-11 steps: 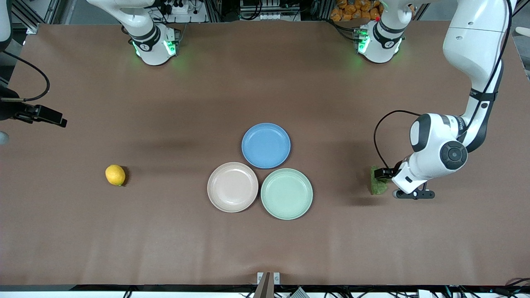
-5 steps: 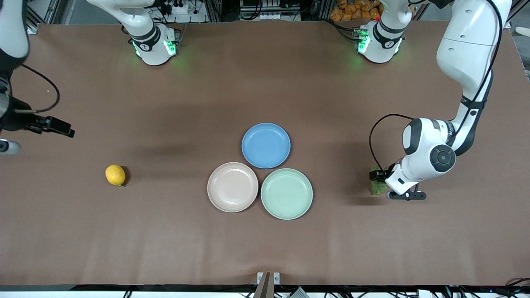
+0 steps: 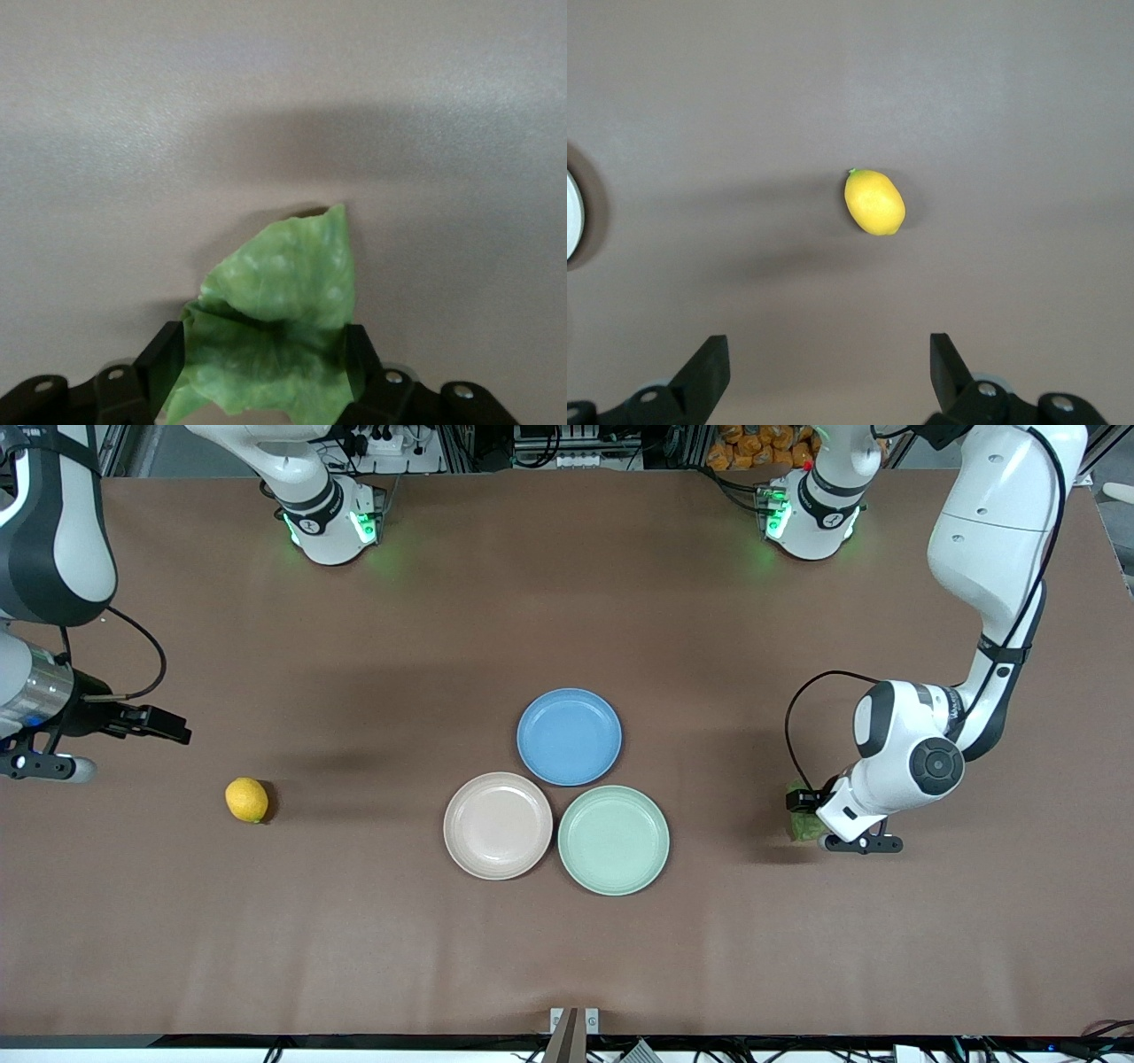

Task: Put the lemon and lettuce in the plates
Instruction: 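Grasp the lettuce with the left gripper while the right gripper reaches the lemon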

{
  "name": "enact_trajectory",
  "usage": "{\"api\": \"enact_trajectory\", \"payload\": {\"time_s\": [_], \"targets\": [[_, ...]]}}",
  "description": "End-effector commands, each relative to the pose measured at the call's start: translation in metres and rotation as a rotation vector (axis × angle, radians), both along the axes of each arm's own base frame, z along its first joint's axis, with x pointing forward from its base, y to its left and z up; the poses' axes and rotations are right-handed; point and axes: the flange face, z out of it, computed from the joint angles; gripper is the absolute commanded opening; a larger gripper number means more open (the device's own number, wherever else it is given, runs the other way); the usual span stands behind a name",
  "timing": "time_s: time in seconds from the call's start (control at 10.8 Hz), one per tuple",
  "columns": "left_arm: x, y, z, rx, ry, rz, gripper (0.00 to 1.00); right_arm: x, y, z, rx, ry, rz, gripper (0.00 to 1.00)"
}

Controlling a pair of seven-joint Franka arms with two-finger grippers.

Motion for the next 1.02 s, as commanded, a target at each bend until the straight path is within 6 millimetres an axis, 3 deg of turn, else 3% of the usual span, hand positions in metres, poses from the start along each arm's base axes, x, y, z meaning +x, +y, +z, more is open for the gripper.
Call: {"api": "enact_trajectory", "payload": {"time_s": [0.0,0.09,0.28,0.46,0.56,0.93], "targets": [[0.000,-0.001,-0.006,0.011,-0.010,-0.032,0.64,0.016,-0.004,-0.041,0.000,0.007,0.015,1.00],[0.001,-0.001,-0.006,0.021,-0.013,-0.045,0.58,0.022,-0.003,-0.058,-0.001,0.008,0.017,1.00],[0.002,-0.002,-0.005,0.035,-0.021,-0.066,0.31,0.025,-0.002,-0.068,-0.002,0.008,0.018,1.00],[0.003,-0.002,-0.004,0.035,-0.024,-0.065,0.05,0.027,-0.007,-0.091,-0.003,0.002,0.037,1.00],[0.003,-0.002,-0.004,0.035,-0.024,-0.061,0.00,0.027,-0.016,-0.108,-0.004,-0.009,0.042,1.00],[0.008,-0.010,0.014,0.033,-0.052,-0.064,0.00,0.030,-0.041,-0.166,-0.005,-0.007,0.057,1.00]]}}
